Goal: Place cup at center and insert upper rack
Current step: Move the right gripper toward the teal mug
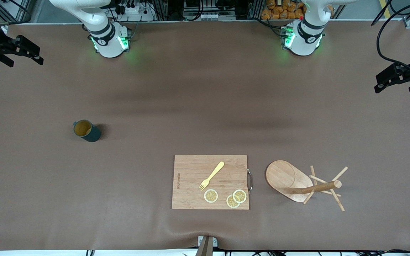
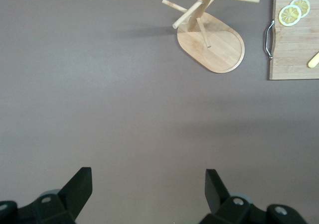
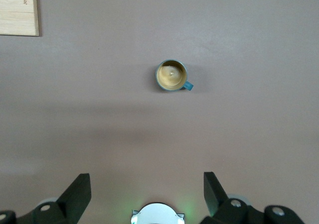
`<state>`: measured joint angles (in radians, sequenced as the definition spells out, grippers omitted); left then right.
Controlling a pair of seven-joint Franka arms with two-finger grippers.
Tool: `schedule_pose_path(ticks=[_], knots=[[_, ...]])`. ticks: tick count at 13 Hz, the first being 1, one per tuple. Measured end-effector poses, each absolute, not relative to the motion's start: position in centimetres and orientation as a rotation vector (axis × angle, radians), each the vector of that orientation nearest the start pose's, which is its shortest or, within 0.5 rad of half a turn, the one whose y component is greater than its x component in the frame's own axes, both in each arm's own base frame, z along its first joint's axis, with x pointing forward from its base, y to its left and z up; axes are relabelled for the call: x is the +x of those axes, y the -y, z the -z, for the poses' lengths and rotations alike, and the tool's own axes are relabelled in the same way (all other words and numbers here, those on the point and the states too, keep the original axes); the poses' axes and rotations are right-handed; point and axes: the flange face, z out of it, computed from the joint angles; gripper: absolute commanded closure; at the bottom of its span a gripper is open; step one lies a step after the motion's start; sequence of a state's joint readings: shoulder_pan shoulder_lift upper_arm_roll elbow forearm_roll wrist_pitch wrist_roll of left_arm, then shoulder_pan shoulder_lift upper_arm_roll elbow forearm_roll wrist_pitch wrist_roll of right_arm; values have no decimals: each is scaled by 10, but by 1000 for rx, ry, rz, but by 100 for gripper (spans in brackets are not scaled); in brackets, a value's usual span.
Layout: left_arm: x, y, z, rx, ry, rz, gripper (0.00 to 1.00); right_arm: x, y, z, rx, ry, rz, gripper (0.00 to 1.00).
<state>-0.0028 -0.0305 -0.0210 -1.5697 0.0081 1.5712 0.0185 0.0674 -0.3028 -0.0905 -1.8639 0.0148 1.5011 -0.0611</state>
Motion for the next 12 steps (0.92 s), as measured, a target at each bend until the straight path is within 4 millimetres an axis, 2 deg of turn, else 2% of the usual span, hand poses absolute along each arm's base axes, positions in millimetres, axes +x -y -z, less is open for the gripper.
schedule_pose_path(ticks=[9, 12], knots=[[548, 16, -638, -3132, -77, 40, 0, 450, 17, -633, -3095, 97, -84, 0], [550, 20, -635, -3133, -87, 28, 0, 455, 35, -631, -3088, 224, -52, 0]])
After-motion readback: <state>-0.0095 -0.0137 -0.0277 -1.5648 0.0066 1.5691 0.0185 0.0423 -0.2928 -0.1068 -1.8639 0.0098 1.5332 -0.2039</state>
